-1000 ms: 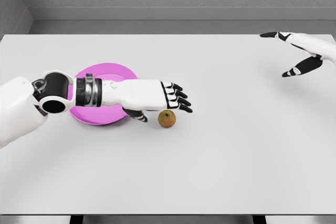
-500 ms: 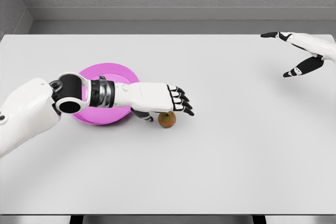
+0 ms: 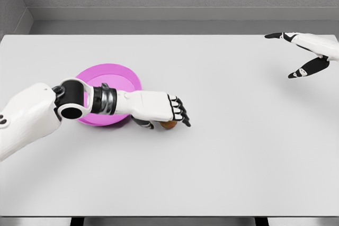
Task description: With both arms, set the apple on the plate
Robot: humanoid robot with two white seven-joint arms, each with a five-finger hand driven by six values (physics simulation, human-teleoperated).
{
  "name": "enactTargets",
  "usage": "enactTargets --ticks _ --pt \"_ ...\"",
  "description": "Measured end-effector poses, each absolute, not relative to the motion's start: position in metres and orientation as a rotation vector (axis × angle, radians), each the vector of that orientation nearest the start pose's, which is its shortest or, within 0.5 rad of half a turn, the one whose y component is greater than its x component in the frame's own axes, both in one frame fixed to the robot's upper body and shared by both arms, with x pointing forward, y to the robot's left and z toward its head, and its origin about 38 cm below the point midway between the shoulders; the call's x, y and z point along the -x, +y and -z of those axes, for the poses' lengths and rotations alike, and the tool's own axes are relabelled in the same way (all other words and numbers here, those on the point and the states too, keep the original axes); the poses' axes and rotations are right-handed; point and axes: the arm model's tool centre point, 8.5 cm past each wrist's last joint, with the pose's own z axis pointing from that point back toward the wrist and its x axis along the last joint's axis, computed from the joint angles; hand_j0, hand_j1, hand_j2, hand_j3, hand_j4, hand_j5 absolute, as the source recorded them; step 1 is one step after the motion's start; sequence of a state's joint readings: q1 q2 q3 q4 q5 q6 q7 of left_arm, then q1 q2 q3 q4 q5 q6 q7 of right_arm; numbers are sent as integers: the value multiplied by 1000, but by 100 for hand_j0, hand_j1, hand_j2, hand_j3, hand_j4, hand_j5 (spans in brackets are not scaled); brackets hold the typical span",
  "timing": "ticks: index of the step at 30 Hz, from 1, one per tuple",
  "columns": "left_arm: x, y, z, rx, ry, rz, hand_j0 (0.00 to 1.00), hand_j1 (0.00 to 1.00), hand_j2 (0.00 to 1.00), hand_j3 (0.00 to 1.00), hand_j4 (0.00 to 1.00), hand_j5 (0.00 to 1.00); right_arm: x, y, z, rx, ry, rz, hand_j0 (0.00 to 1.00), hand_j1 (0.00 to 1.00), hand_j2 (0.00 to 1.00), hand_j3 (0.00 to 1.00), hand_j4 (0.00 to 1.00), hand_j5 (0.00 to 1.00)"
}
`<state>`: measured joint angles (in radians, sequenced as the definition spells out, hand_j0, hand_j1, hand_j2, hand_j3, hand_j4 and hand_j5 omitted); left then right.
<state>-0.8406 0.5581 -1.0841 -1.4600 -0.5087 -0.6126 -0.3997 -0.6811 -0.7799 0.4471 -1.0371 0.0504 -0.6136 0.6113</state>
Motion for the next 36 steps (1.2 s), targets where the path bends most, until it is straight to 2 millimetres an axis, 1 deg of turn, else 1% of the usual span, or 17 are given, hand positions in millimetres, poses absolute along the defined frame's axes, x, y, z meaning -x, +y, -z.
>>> enactTargets --ticks 4,7,9,25,27,29,32,36 --pt "-408 124 -159 88 1768 -2848 88 88 88 88 88 88 -472 -408 -223 301 -1492 -1518 100 100 100 100 100 100" --pt "-408 125 -158 91 1755 -2854 80 80 80 80 80 80 -472 -407 -224 300 -1493 -1520 100 100 100 100 100 100" --pt "-408 125 -158 91 1747 -2858 77 77 77 77 77 77 -472 -406 -224 299 -1495 -1520 100 100 100 100 100 100" --pt "-407 120 -156 84 1701 -2871 77 77 77 77 77 77 -473 -405 -223 295 -1497 -1520 100 100 100 100 100 100" --pt "-408 119 -157 91 1697 -2871 77 77 77 77 77 77 -473 -404 -225 297 -1500 -1520 100 100 100 100 100 100" --pt "-414 117 -162 113 1696 -2866 77 77 77 77 77 77 -473 -404 -223 294 -1499 -1520 100 100 100 100 100 100" --pt "-417 114 -160 110 1700 -2875 77 77 77 77 77 77 -473 -403 -223 292 -1501 -1519 100 100 100 100 100 100" --pt "-418 113 -158 106 1702 -2880 77 77 77 77 77 77 -475 -403 -228 299 -1510 -1519 100 100 100 100 100 100"
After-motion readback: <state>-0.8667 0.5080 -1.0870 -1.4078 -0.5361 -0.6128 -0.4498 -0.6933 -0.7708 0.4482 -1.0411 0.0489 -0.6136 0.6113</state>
